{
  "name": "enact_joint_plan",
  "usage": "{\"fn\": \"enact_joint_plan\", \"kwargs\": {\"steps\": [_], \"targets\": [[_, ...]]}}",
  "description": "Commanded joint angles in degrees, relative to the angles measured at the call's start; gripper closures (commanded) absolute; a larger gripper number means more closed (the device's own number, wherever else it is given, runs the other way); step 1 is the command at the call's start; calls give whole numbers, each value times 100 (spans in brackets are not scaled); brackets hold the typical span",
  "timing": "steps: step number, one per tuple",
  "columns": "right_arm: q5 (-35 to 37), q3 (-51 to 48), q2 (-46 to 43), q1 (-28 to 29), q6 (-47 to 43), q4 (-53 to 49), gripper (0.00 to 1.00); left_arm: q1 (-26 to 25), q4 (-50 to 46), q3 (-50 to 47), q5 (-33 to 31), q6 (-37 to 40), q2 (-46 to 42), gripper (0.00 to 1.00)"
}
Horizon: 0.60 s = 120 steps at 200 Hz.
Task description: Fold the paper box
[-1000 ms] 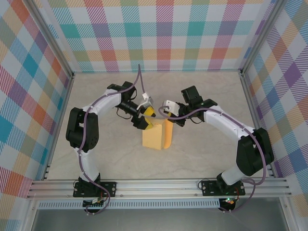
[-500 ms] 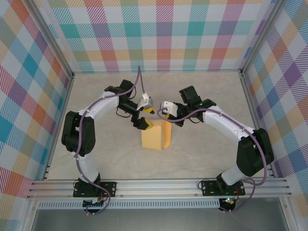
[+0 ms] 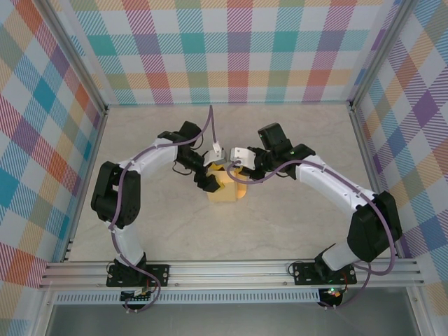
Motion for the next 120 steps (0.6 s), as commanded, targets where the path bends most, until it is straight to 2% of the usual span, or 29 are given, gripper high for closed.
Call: {"fn": "enact_joint_plan", "kwargs": {"steps": [1,35,50,93,104,120], "targets": [[-108,145,-119,107,-139,-48,98,-83,259,-148,-73,-108,-208,19],[-33,85,-155,189,-34,-17,93,-82,454,-304,109,-67,-406,34],[-29,55,-234,190,138,85,81,-82,470,-327,204,12,-454,42],[-136,-340,-628,-60,632,502,59,-82,307,-262,402,199,-380,47],[-483,-474,-806,-337,1021,592,49,-78,306,-269,356,202,-367,47],[-1117,-617,-1051,-745,1862,772,43,-81,355,-294,302,161,-365,46]]}}
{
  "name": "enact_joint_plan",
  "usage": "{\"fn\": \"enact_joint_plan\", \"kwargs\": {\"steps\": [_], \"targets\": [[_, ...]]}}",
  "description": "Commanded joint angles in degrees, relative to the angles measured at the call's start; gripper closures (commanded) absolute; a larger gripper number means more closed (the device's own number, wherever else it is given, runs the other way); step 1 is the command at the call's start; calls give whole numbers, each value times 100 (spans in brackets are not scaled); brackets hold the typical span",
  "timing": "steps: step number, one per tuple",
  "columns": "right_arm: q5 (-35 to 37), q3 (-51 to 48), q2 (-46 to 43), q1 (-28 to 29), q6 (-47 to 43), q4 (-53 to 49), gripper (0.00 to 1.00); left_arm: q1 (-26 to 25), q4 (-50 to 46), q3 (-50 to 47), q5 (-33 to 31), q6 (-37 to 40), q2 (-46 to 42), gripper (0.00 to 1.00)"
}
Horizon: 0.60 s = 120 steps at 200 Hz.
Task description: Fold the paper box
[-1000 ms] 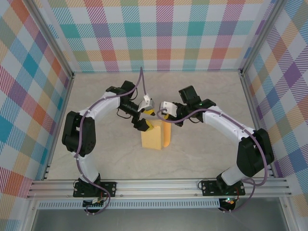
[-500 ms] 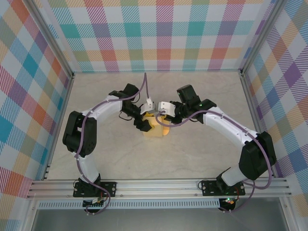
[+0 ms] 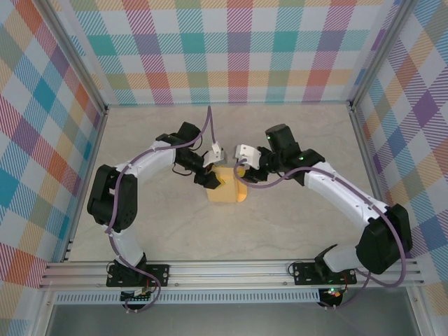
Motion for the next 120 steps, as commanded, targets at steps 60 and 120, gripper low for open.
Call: {"fn": "enact_joint_plan", "kwargs": {"steps": [60,120], "targets": [[-1562,-986,-959,-1124,1588,427,41,-34,788,58,911,-444,-338,47],[-1673,-1115,-222,-928,1114,1115,18,-34,1480,-14,1219,-1067,-299,47]]}}
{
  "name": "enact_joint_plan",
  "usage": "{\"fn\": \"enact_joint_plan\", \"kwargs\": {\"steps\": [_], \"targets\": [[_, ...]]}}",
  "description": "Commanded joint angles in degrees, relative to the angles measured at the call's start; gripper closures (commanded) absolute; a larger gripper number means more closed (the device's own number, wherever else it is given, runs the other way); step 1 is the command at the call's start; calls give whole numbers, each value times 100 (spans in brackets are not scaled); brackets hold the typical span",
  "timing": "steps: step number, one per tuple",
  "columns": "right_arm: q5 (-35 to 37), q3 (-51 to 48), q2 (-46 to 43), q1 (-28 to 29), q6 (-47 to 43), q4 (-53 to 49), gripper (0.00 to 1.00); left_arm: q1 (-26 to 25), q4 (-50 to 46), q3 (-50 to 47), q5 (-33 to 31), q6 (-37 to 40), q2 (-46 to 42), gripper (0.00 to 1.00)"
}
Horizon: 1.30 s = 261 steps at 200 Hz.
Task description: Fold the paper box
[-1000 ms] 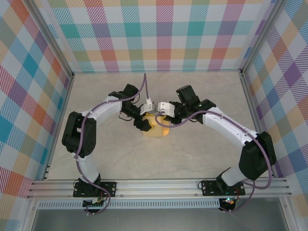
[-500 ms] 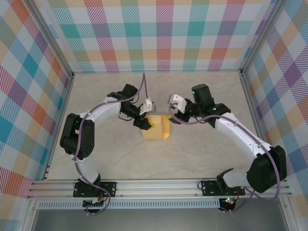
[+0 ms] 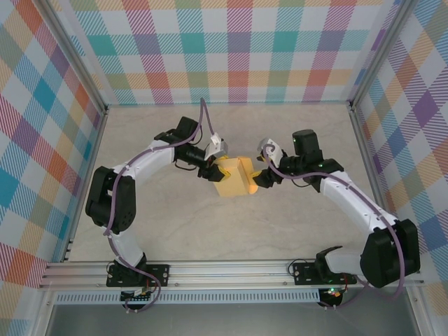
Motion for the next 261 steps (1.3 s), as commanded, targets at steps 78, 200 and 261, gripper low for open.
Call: {"fn": "enact_joint_plan", "kwargs": {"steps": [78,200,261], "targets": [[-214,233,1296,417,-327,1083,20,-172,2318,-755,208,-1589,-316,47],[2045,1983,1751,857,-2388,-2381,64,29,2122,-1123,-115,-1670,-478,27],[4964,3321,3161,1680,-2264,-4428,62,441,3714,-2840,-1211,-2963,-1628,26]]}}
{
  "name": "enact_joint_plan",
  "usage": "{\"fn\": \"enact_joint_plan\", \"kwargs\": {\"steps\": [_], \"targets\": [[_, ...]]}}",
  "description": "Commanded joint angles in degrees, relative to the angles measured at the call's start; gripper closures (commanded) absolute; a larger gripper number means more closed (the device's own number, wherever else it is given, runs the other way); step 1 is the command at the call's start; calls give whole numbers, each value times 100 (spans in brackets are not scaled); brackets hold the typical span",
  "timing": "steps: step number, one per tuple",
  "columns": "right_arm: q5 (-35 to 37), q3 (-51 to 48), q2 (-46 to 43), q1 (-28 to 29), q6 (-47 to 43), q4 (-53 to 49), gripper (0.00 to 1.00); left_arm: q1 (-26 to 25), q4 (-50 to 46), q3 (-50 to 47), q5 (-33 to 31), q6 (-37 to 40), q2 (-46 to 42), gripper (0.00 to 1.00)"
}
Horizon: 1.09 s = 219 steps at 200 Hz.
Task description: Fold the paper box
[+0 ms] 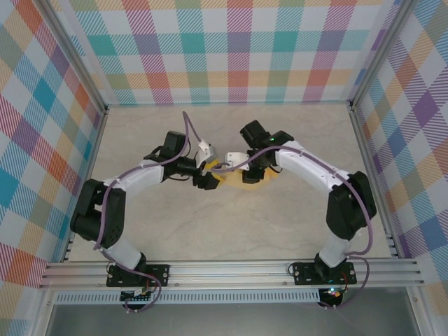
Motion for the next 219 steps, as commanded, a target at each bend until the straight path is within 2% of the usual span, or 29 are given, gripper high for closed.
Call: {"fn": "enact_joint_plan", "kwargs": {"steps": [1,13,25,43,62,94,134,182,201,219], "targets": [[1500,344,541,178,165,-1197,62,109,1293,-749,-821,-1032,-625,26],[1718,615,839,323,453,-1405,60,109,2054,-1227,-1379,-1603,-888,25],[1908,790,1076,469,657,-1458,59,101,2415,-1476,-1553,-1934,-1025,24],[1883,954,1295,570,842,-1334,57,84,2384,-1626,-1675,-2005,-1121,25],[1862,1103,1443,603,878,-1262,49,82,2467,-1759,-1809,-2020,-1191,25],[1694,1272,1485,659,871,-1235,45,91,2352,-1646,-2095,-2021,-1119,25],[1546,1305,1253,658,827,-1165,37,91,2353,-1564,-1940,-2095,-1027,25],[1257,1092,931,531,740,-901,35,37,2292,-1309,-1505,-2122,-787,25],[1174,984,871,433,675,-780,35,-40,2347,-1221,-1402,-2104,-651,25],[1000,779,789,343,509,-549,40,-67,2428,-1122,-1210,-2086,-448,25]]}}
